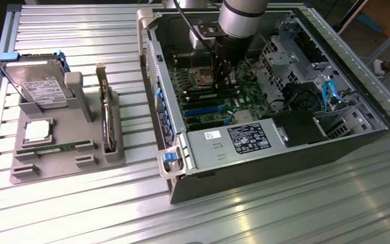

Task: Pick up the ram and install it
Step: 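Press down the ram until it locks into place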

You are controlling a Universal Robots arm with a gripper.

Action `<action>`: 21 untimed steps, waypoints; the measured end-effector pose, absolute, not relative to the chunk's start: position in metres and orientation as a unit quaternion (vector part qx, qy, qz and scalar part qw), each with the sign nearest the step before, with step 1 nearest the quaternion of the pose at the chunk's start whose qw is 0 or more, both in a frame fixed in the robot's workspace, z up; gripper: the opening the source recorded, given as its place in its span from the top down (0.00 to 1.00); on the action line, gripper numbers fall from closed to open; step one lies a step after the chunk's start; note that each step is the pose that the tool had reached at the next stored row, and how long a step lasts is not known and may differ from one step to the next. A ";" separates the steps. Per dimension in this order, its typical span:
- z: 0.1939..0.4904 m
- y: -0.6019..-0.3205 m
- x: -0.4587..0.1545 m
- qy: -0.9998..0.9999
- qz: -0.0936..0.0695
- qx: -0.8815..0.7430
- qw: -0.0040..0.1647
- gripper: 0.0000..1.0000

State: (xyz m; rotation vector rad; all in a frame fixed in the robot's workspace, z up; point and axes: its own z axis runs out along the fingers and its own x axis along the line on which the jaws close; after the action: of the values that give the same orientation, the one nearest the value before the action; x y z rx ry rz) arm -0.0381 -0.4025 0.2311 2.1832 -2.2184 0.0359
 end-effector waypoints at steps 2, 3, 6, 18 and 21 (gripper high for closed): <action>0.231 -0.403 -0.038 -0.713 0.012 0.701 0.014 0.89; 0.231 -0.403 -0.038 -0.713 0.012 0.701 0.014 0.89; 0.231 -0.402 -0.038 -0.713 0.012 0.701 0.014 0.89; 0.240 -0.402 -0.038 -0.713 0.013 0.701 0.016 0.89; 0.240 -0.402 -0.038 -0.713 0.013 0.701 0.016 0.89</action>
State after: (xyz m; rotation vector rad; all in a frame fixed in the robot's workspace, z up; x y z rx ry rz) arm -0.0381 -0.4025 0.2398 2.1816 -2.2169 0.0397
